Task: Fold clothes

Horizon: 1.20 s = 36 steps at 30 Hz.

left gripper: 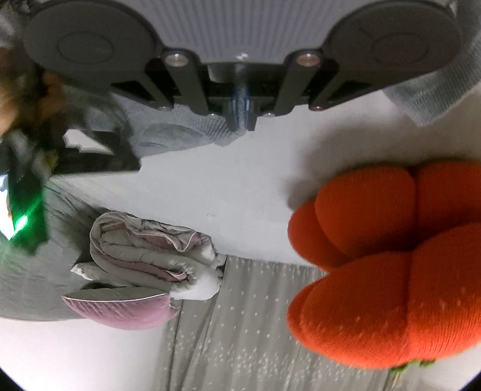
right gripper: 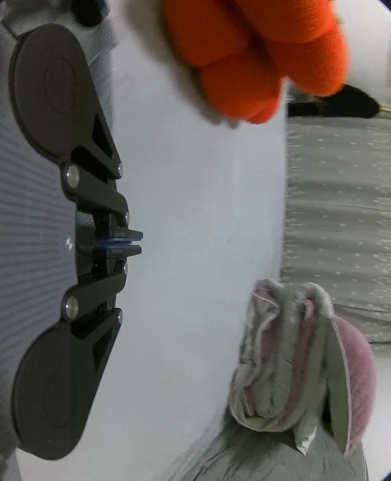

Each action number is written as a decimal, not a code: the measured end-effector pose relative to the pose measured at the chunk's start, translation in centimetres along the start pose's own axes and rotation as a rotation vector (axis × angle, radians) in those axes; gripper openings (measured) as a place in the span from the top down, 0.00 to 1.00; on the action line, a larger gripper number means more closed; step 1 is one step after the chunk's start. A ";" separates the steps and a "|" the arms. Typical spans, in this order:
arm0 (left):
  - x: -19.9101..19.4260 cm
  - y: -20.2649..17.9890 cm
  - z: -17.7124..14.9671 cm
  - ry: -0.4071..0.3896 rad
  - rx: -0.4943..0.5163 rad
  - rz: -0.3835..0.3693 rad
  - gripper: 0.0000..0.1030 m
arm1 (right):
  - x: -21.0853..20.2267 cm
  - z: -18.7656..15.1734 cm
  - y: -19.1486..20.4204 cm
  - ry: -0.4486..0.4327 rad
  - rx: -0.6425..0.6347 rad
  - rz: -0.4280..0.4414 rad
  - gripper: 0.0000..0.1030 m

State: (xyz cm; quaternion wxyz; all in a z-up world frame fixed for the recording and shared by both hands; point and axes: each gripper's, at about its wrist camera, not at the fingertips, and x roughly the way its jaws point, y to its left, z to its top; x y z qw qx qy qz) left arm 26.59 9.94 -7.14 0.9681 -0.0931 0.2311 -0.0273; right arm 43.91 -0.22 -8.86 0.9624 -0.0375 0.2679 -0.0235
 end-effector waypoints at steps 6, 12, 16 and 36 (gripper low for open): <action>0.2 0.7 -0.4 0.032 -0.050 0.004 0.73 | 1.8 0.0 -0.4 0.044 0.012 0.019 0.90; -0.1 0.9 -0.4 0.047 -0.087 0.024 0.53 | -0.8 0.1 -2.5 0.048 0.095 0.048 0.39; -1.6 -0.4 0.2 -0.003 -0.059 -0.009 0.53 | -4.1 -0.7 -5.5 0.065 0.189 0.052 0.37; -0.2 -2.3 -1.7 0.077 -0.094 -0.119 0.51 | -13.7 -8.5 -20.2 0.025 0.507 -0.036 0.36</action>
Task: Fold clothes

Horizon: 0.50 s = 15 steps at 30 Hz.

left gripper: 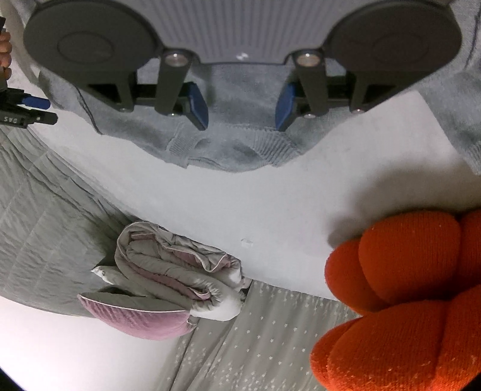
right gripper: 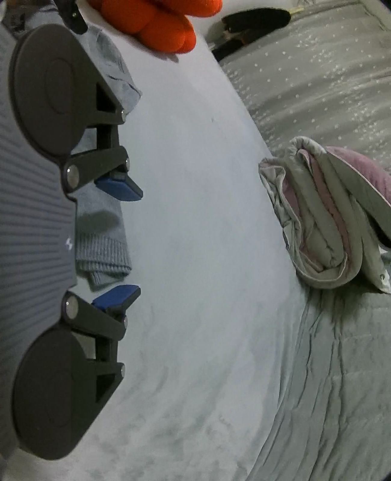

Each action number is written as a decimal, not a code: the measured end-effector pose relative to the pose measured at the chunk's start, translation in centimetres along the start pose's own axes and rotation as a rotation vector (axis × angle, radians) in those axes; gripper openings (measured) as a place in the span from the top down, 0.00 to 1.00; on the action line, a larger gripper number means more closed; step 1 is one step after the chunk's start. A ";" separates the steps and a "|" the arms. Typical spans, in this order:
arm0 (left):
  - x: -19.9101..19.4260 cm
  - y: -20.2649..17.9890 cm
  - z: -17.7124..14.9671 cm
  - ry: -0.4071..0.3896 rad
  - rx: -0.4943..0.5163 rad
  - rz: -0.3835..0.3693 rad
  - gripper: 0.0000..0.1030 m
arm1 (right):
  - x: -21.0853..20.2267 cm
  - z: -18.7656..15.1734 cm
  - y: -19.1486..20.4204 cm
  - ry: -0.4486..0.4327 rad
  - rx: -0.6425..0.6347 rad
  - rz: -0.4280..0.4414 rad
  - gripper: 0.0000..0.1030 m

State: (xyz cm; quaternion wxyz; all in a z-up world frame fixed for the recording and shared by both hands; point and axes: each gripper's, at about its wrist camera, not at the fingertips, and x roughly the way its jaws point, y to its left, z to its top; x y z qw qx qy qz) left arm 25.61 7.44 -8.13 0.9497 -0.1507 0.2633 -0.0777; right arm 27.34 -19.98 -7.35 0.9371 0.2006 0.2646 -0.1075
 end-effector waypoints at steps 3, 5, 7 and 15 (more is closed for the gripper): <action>-0.1 -1.2 0.5 0.011 0.017 0.022 0.51 | -0.8 0.2 -1.0 -0.007 0.023 0.026 0.36; 0.0 -2.5 0.9 0.023 0.037 0.024 0.51 | -1.1 0.2 -2.0 -0.005 0.084 0.055 0.36; 0.3 -4.4 1.3 0.034 0.071 0.003 0.49 | -0.9 0.2 -2.8 0.012 0.131 0.090 0.36; 4.0 -14.0 1.2 0.072 0.254 -0.118 0.25 | -1.2 0.3 -4.8 0.031 0.219 0.092 0.36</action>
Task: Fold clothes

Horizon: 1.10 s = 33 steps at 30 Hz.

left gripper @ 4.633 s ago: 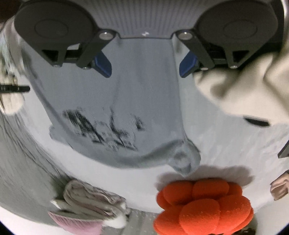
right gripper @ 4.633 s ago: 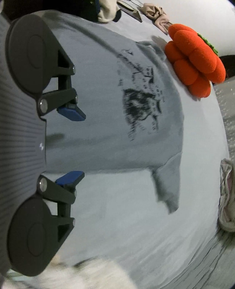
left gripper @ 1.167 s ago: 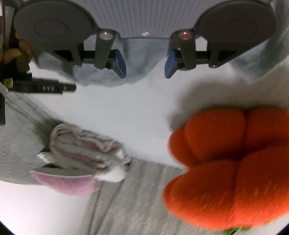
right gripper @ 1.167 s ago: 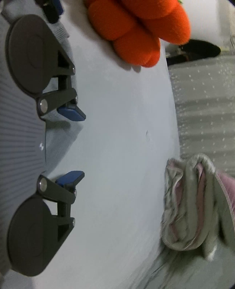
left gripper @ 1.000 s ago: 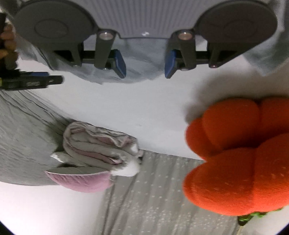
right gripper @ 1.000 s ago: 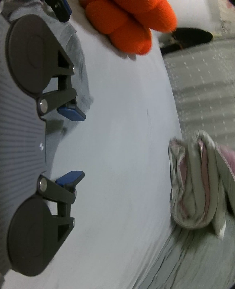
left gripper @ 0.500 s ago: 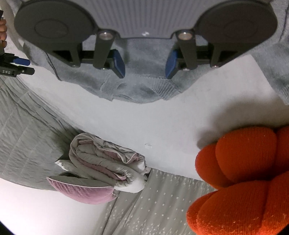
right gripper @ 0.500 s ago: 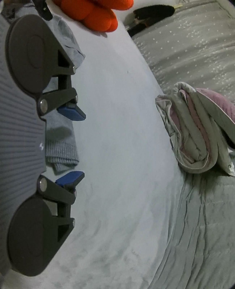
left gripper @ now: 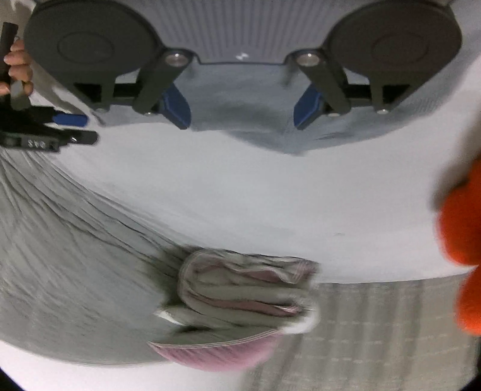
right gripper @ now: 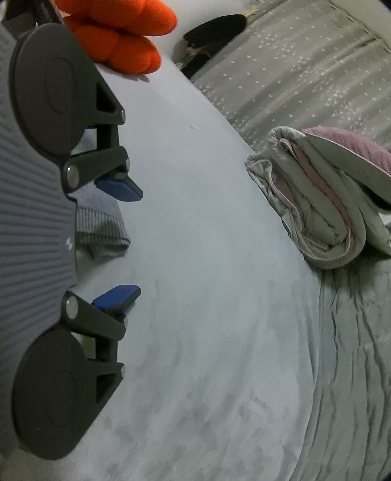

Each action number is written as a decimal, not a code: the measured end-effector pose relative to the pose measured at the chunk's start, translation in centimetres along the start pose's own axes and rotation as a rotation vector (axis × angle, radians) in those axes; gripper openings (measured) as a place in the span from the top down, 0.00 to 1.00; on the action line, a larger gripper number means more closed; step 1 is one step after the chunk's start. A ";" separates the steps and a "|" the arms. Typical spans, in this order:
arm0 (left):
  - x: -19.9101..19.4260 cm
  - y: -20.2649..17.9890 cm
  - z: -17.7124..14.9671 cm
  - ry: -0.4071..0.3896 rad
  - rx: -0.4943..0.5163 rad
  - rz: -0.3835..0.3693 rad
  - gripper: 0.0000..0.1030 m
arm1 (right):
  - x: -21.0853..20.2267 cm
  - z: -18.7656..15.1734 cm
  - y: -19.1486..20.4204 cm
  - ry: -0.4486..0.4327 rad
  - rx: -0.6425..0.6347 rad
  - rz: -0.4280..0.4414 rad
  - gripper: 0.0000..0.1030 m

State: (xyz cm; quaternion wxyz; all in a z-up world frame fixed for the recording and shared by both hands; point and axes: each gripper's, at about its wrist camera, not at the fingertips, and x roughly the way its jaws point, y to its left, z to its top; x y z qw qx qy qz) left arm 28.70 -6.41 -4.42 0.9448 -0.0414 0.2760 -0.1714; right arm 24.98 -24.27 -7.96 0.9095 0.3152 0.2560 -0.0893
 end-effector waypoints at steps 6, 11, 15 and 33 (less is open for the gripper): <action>4.8 -4.7 0.5 0.072 0.171 -0.142 0.24 | -0.6 0.1 -1.1 -0.014 0.068 0.016 0.36; 8.4 -6.5 0.3 0.144 0.252 -0.243 0.27 | -0.7 0.0 -1.0 -0.011 0.056 0.010 0.36; 9.4 -6.3 0.1 0.174 0.197 -0.307 0.54 | -0.7 0.0 -1.3 -0.012 0.068 0.013 0.36; 8.5 -7.5 0.0 0.109 0.316 -0.327 0.38 | -0.6 0.1 -1.1 -0.010 0.072 0.008 0.36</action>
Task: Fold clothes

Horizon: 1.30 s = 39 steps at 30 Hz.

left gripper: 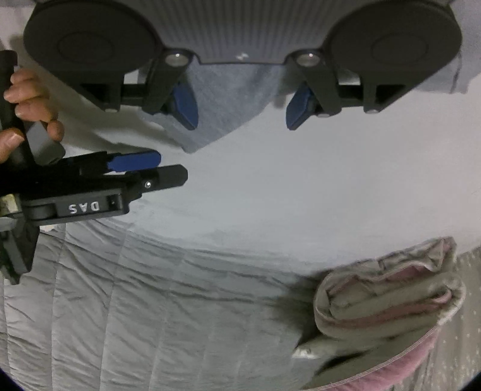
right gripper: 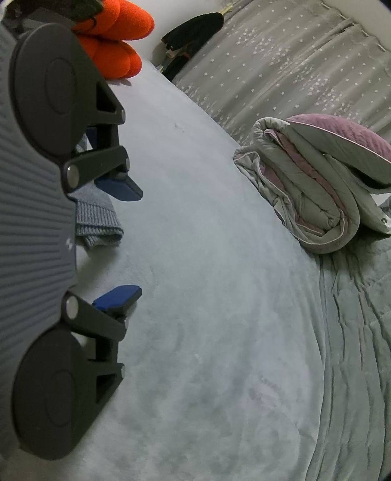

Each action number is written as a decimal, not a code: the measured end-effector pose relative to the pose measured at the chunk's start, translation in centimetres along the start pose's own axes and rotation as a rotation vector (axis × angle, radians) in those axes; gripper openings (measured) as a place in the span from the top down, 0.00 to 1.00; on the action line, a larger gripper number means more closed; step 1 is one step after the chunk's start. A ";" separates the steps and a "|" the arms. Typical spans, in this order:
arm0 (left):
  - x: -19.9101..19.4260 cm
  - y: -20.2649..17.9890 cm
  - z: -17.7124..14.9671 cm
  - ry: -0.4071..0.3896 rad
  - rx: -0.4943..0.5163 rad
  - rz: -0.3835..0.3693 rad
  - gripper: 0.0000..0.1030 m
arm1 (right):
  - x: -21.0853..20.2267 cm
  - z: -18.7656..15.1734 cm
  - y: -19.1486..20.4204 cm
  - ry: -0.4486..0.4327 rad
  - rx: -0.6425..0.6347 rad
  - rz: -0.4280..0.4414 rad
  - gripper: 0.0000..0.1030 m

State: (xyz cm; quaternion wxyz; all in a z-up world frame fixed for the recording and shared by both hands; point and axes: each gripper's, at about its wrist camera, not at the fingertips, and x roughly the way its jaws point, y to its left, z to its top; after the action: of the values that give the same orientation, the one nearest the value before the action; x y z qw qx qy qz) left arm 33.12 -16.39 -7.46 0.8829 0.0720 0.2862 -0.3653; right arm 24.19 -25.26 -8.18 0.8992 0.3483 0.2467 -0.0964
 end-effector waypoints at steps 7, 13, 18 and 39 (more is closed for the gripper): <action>0.7 0.3 -0.3 0.010 -0.048 -0.014 0.96 | 0.1 0.1 -0.2 -0.006 0.013 0.008 0.36; -3.0 -2.0 -1.4 -0.100 0.082 -0.015 0.96 | -1.7 0.7 -0.7 -0.072 0.034 0.005 0.36; -4.5 -2.8 -3.4 -0.048 0.172 -0.065 0.96 | -1.5 0.6 -0.6 -0.034 0.029 0.029 0.36; -8.8 2.9 -2.6 -0.054 -0.015 -0.028 0.29 | 1.0 -1.8 3.2 0.181 -0.234 0.092 0.89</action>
State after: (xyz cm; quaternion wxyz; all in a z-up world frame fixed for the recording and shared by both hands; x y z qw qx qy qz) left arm 28.92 -8.09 -4.93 0.8856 0.0514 0.2659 -0.3772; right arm 25.50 -21.72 -8.03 0.9113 0.2590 0.3200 0.0059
